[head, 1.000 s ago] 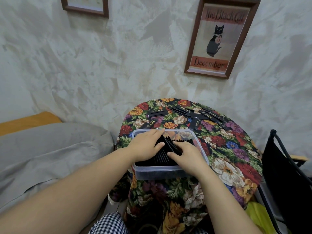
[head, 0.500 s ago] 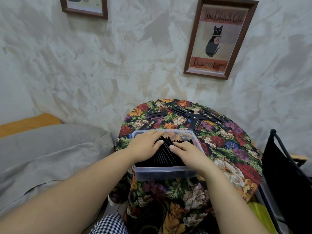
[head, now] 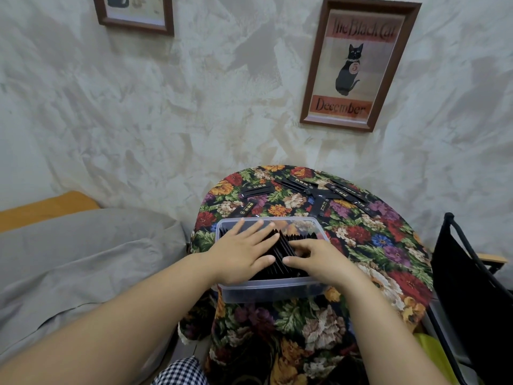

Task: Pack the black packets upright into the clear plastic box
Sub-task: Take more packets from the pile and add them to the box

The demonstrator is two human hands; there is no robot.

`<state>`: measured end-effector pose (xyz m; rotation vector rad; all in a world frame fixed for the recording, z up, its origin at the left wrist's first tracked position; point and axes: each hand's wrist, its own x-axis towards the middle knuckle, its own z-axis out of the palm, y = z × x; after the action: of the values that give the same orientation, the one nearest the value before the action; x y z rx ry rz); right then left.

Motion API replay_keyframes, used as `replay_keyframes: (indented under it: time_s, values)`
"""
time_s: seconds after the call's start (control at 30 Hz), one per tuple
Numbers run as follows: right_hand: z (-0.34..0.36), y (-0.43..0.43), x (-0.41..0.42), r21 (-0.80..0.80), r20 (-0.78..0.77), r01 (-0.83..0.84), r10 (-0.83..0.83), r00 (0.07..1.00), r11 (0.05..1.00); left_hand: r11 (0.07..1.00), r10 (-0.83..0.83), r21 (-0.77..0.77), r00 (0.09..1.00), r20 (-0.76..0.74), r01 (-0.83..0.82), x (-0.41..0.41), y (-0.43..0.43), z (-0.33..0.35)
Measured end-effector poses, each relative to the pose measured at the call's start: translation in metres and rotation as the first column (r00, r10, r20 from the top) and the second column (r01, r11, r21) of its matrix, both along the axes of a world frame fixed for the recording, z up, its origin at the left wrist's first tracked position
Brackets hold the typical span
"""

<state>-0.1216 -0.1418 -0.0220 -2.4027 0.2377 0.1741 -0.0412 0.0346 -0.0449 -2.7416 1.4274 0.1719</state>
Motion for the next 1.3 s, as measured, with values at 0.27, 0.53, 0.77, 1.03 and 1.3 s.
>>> replay_keyframes:
  time_s: [0.27,0.53,0.77,1.03,1.3]
  values:
    - [0.003,0.002,0.014,0.063,-0.058,0.041,-0.038,0.998,0.997,0.999,0.000,-0.050,1.000,-0.003,0.000,-0.002,0.013,0.005]
    - [-0.005,0.002,0.015,-0.055,-0.086,0.043,-0.048,0.995,0.998,0.999,-0.022,-0.041,0.994,-0.108,0.017,0.001,0.018,-0.003]
    - [-0.014,0.008,0.008,-0.117,-0.040,0.008,-0.013,0.999,0.993,0.999,-0.047,-0.026,0.993,-0.104,0.044,-0.001,0.018,-0.004]
    - [-0.024,0.005,0.006,-0.068,0.058,0.022,-0.018,0.998,0.997,0.997,-0.043,0.053,0.990,-0.137,0.050,-0.001,0.016,0.001]
    - [-0.018,0.004,0.000,-0.016,0.077,-0.003,0.005,0.997,1.000,0.990,0.057,-0.116,0.987,-0.148,-0.075,0.003,0.007,0.002]
